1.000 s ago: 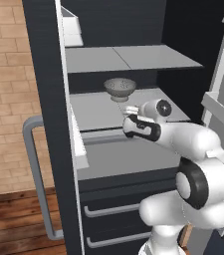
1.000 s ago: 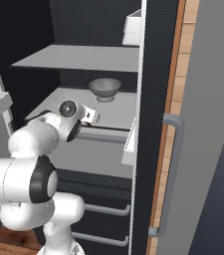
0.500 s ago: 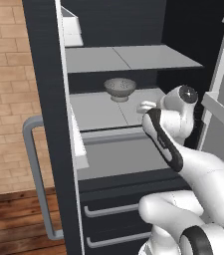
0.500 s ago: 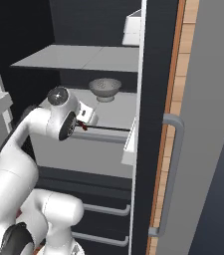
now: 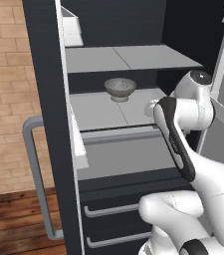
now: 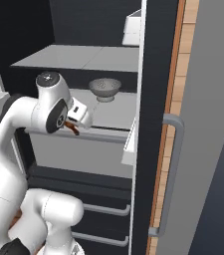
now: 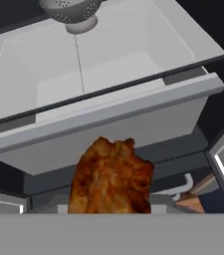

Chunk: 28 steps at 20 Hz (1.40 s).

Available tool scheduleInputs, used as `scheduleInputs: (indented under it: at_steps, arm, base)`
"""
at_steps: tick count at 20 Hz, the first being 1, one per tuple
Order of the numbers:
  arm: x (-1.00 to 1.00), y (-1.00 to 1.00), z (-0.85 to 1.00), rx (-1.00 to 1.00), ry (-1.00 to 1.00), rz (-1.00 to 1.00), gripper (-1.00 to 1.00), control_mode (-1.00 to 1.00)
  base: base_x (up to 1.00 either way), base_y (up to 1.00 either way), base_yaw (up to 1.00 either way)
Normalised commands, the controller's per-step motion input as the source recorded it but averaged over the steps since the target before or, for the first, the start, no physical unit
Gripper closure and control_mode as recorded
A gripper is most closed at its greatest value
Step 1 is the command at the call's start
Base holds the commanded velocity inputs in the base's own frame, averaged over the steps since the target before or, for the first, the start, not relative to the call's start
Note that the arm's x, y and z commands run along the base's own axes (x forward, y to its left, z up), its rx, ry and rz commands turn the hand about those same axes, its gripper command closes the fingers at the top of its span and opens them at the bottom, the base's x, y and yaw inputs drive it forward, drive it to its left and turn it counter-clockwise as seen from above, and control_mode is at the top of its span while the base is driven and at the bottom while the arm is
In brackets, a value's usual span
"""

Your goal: Take the chicken drumstick from the fridge and place it on the digital scale on the counter by the fridge. Wait a few seconds for a reading, then move it to the plate on the dining counter.

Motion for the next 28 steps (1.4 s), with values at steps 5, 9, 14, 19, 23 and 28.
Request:
scheduleInputs:
  at_steps: [5,9,14,19,23,28]
  arm:
    - [-0.2,0.0,-0.26,0.0,0.05,0.0,1.0,1.0]
    - [0.0,0.0,0.0,0.0,0.0,0.0,1.0,1.0]
    - [0.0,0.0,0.0,0.0,0.0,0.0,1.0,1.0]
    - [0.0,0.0,0.0,0.0,0.0,0.0,1.0,1.0]
    - [0.0,0.0,0.0,0.0,0.0,0.0,1.0,1.0]
    - [0.0,0.0,0.0,0.0,0.0,0.0,1.0,1.0]
  base:
    - [-0.08,0.0,0.0]
    - [-0.93,0.06,0.0]
    - [-1.0,0.16,0.04]
    - [-0.54,0.0,0.78]
    - [-0.58,0.04,0.98]
    - [-0.61,0.24,0.93]
